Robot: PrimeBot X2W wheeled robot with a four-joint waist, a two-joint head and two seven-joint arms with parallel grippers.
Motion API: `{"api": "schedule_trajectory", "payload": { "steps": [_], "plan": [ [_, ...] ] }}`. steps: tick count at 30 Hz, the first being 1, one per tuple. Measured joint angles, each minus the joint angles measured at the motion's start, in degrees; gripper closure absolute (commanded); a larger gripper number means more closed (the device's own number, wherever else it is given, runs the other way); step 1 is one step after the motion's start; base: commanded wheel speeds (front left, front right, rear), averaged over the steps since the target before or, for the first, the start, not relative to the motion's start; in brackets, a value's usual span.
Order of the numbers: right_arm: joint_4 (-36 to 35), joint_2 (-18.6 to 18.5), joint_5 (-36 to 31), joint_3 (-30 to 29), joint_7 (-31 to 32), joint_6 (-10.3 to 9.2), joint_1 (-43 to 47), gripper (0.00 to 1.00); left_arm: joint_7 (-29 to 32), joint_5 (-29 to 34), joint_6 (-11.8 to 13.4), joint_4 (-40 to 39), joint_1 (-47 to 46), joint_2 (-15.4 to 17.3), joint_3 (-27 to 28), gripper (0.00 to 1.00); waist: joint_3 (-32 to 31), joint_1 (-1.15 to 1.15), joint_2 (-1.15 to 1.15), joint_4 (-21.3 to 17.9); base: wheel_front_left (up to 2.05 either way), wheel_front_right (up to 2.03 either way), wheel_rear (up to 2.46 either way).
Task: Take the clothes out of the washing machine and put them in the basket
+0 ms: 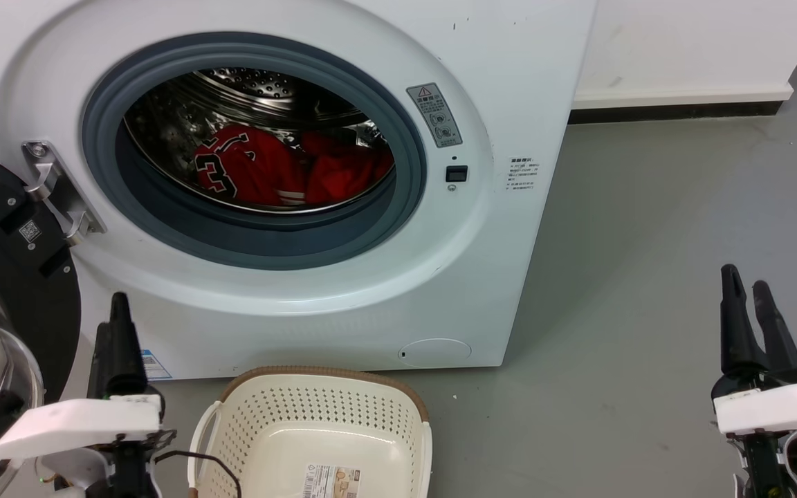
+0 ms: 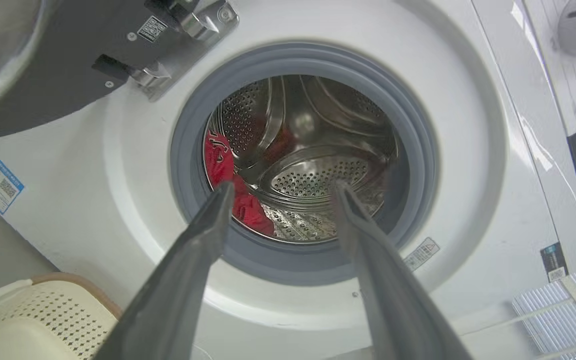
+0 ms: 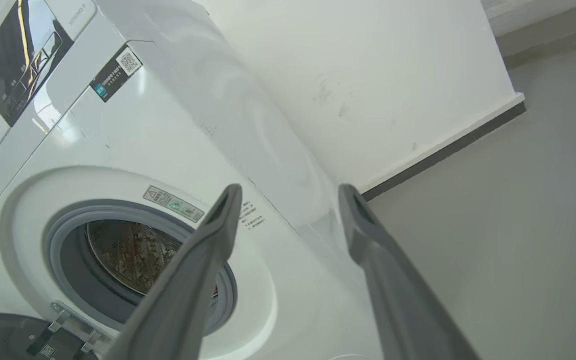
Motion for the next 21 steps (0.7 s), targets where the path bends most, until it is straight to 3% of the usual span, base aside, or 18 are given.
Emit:
{"api": "schedule_trajectory", "payload": {
  "steps": [12,21],
  "plan": [
    [-3.12,-0.01,-13.78,2.03,-2.25,0.0,0.16,0.0,-2.16,11.55,0.37,-5.16,1.29,0.02,-4.88,0.0,0.23,0.0,0.0,-0.12,0.0,0.0,0.0],
    [-4.66,-0.01,-22.42,2.74,-3.67,0.0,0.2,0.0,-3.56,23.46,3.47,-8.87,1.55,0.02,-8.5,0.0,0.62,0.0,0.0,-0.45,0.0,0.0,0.0]
  ]
}}
